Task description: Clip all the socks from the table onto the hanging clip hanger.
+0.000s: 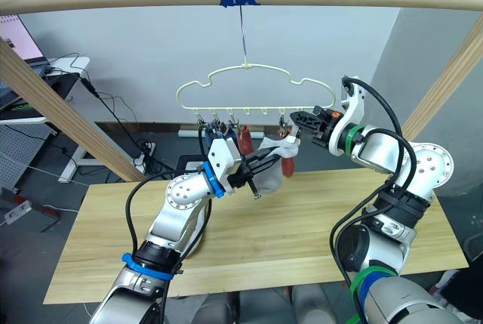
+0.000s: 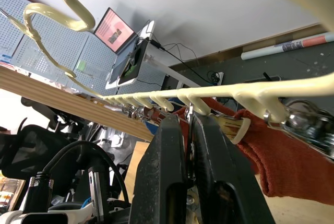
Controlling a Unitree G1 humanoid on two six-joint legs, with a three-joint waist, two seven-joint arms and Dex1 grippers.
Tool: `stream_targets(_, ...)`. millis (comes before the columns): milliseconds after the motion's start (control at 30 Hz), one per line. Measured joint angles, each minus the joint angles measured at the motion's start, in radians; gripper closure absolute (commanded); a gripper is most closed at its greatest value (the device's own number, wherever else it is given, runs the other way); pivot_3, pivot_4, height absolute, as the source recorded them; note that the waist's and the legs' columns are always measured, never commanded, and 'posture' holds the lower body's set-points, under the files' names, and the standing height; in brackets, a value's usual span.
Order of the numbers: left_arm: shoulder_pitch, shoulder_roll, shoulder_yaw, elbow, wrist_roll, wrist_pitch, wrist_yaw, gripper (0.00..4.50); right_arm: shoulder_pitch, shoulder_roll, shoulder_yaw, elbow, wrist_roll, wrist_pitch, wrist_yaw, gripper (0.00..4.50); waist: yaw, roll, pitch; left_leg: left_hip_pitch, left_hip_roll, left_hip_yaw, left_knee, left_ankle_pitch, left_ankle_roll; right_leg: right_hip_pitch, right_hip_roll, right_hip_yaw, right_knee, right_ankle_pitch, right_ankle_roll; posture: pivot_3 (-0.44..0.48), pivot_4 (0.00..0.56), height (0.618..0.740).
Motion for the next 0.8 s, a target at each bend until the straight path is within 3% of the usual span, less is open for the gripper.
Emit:
stream_targets(233,-0.012,-0.006,0.0,0.004,0.0,0.0,0.003,4.49,0.013,0.023,0.003,-0.011,0.04,0.0,-0.039,4.5,0.0,0.0,0.0,0.0,0.0,0.0,0.0,0.0,0.0,0.0,0.0,0.0,0.0,0.0,0.0,-0.153,0.189,0.74)
stream_targets(667,-0.026,-0.012,-0.001,0.005,-0.001,-0.001,0.003,4.5,0.018,0.007,0.033,-0.026,0.112,0.0,-0.042,0.02,0.0,0.0,0.0,0.0,0.0,0.0,0.0,0.0,0.0,0.0,0.0,0.0,0.0,0.0,0.0,-0.155,0.192,0.74)
stream_targets(800,-0.038,-0.018,-0.001,0.012,0.0,-0.001,0.003,4.5,0.04,-0.06,0.048,-0.026,0.133,0.0,-0.033,0.02,0.0,0.0,0.0,-0.001,0.0,0.0,0.0,0.0,0.0,0.0,0.0,0.0,-0.001,0.0,0.0,-0.157,0.196,0.74)
